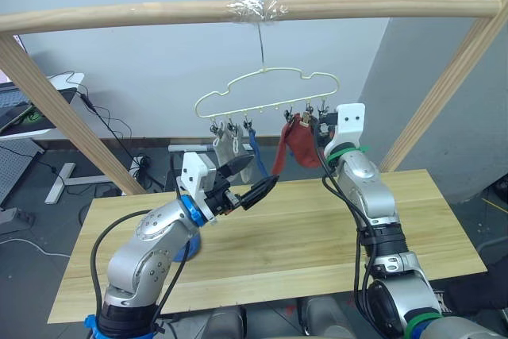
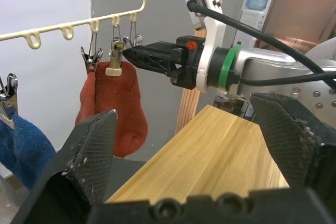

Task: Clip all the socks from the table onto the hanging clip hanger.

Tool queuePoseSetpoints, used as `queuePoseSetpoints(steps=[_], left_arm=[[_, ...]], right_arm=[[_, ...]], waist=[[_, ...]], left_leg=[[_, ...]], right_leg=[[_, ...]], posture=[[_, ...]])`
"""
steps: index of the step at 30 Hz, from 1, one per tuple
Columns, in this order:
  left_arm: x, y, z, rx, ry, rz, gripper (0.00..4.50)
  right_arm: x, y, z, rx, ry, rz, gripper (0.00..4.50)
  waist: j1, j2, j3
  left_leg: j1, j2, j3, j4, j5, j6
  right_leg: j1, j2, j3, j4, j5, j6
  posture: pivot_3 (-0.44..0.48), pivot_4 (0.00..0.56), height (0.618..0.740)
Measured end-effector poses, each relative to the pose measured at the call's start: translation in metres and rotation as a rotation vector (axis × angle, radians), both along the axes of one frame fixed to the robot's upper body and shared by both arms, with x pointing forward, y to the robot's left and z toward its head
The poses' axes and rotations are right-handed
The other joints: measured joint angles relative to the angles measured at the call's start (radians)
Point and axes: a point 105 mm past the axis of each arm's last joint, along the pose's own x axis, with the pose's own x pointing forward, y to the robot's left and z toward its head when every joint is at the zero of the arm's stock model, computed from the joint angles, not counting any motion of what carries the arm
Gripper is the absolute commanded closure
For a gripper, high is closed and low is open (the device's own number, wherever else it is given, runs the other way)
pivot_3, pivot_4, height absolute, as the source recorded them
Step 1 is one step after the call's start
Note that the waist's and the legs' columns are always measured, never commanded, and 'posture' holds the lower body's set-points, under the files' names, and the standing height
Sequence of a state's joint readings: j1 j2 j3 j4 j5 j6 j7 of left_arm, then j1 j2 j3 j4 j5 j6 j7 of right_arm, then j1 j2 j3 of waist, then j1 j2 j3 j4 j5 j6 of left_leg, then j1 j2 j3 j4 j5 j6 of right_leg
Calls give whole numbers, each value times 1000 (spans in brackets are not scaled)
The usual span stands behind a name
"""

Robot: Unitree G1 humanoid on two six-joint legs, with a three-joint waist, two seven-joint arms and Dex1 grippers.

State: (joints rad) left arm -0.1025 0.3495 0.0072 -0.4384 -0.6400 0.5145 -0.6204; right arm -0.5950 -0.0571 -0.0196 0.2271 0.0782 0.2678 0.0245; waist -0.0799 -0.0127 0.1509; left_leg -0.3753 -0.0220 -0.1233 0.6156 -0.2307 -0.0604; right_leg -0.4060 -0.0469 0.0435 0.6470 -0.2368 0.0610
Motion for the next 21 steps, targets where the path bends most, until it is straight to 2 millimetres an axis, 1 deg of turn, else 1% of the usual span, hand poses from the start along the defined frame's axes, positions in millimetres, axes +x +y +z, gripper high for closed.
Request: queuePoseSetpoints(steps=[8, 10, 14, 18, 21], left_arm=[[0, 0, 0, 3, 0, 0, 0], [0, 0, 0, 3, 0, 0, 0], [0, 0, 0, 6, -1, 1, 0], [0, 0, -1, 9, -1, 1, 0], [0, 0, -1, 10, -1, 1, 0]], right_arm=[[7, -1, -5, -13, 8, -28, 1783], [8, 0, -3, -13, 2, -27, 1783], [9, 3, 7, -7, -45, -19, 1783], [9, 8, 8, 2, -46, -8, 1783], [8, 10, 8, 7, -50, -5, 1783]], waist=[[0, 0, 0], [0, 0, 0], [0, 0, 0], [0, 0, 0], [0, 0, 0]], left_leg=[[0, 0, 0, 0, 0, 0], [0, 0, 0, 0, 0, 0], [0, 0, 0, 0, 0, 0], [0, 0, 0, 0, 0, 0], [0, 0, 0, 0, 0, 0]], right_leg=[[0, 0, 0, 0, 0, 0], [0, 0, 0, 0, 0, 0], [0, 0, 0, 0, 0, 0], [0, 0, 0, 0, 2, -3], [0, 0, 0, 0, 2, -3]], posture=[[6, 107, 740], [6, 107, 740], [6, 107, 740], [6, 107, 740], [1, 97, 740]])
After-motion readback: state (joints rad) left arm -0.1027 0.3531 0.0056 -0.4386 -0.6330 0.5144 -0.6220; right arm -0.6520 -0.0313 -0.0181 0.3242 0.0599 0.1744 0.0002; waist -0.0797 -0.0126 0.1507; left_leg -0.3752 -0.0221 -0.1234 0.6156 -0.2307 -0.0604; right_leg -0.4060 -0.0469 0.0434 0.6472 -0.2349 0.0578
